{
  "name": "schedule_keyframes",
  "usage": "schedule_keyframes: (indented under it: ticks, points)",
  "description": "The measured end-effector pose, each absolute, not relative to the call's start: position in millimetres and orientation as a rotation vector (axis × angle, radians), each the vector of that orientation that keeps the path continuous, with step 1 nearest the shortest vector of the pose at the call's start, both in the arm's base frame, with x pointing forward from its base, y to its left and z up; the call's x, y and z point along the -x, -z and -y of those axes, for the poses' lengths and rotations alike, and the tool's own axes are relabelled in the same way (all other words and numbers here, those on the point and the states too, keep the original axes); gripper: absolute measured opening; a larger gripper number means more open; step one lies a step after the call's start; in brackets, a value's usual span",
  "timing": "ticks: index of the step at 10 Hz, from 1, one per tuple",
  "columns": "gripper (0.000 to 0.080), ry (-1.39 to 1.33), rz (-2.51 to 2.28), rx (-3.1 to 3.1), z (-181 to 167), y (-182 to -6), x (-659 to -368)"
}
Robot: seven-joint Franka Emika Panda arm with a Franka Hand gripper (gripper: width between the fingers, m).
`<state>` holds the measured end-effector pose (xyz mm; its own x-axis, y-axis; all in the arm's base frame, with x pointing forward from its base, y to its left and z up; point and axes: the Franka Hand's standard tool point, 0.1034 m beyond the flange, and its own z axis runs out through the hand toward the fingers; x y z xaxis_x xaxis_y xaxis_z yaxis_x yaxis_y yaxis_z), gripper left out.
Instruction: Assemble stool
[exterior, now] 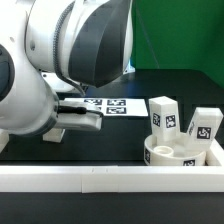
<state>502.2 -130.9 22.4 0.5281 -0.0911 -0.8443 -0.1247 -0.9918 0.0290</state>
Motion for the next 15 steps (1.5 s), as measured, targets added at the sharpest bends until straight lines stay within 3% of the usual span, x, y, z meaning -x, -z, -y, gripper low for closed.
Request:
schedule_keyframes:
  ticks: [3, 5, 6, 7, 10, 11, 13, 15]
  points:
    - [0.0649, -1.496, -0.215, 2.722, 128.7, -15.4, -498.4]
    - [0.0384, -1.473, -0.213, 2.738, 127.2, -9.7, -499.1]
    - [0.0384, -1.462, -0.211, 2.746, 127.6, -8.2, -500.4]
    - [0.0324, -1.455, -0.211, 2.751, 127.9, -8.1, -501.3]
    - [0.0324, -1.437, -0.205, 2.762, 126.1, -13.7, -506.1]
    - [0.0324, -1.436, -0.201, 2.762, 122.8, -23.2, -509.1]
    - [0.0324, -1.471, -0.236, 2.742, 103.3, -63.0, -518.2]
    - [0.0325, -1.499, -0.331, 2.756, 75.0, -90.8, -526.5]
